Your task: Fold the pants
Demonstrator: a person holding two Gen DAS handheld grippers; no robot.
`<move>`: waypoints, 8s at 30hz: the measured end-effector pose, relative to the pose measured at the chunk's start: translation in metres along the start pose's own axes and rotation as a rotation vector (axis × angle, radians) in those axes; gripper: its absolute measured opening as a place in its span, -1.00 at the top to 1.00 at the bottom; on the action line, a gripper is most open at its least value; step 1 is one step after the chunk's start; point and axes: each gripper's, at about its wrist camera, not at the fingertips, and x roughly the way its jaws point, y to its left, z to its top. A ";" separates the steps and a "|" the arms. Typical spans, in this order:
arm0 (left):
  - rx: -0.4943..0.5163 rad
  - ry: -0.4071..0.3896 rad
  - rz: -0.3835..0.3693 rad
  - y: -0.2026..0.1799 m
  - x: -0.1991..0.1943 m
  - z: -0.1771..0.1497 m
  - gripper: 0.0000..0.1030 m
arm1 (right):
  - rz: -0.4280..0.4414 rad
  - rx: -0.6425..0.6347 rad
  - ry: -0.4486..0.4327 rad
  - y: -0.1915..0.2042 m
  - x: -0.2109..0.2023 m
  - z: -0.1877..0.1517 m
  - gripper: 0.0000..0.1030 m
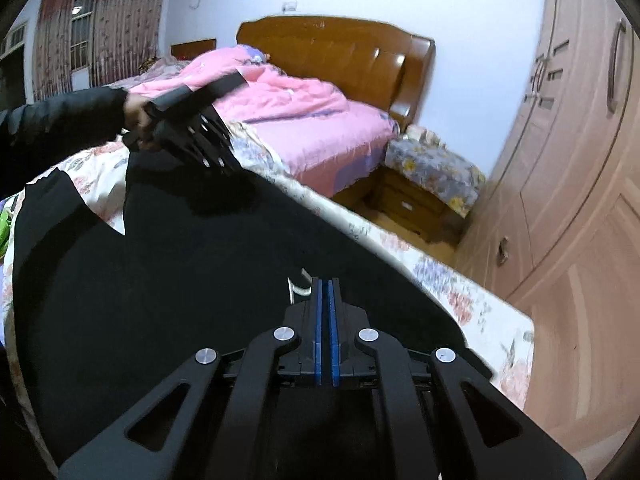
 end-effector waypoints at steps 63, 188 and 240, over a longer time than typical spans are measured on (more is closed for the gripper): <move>-0.798 -0.126 0.431 -0.249 -0.127 -0.218 -0.93 | -0.057 0.904 -0.030 0.015 -0.045 -0.158 0.38; -0.596 -0.083 0.610 -0.254 -0.149 -0.175 -0.96 | -0.096 0.195 0.208 0.159 0.021 -0.081 -0.80; -0.763 0.075 0.899 -0.210 -0.196 -0.337 -0.63 | -0.063 0.245 0.216 0.154 0.026 -0.086 -0.85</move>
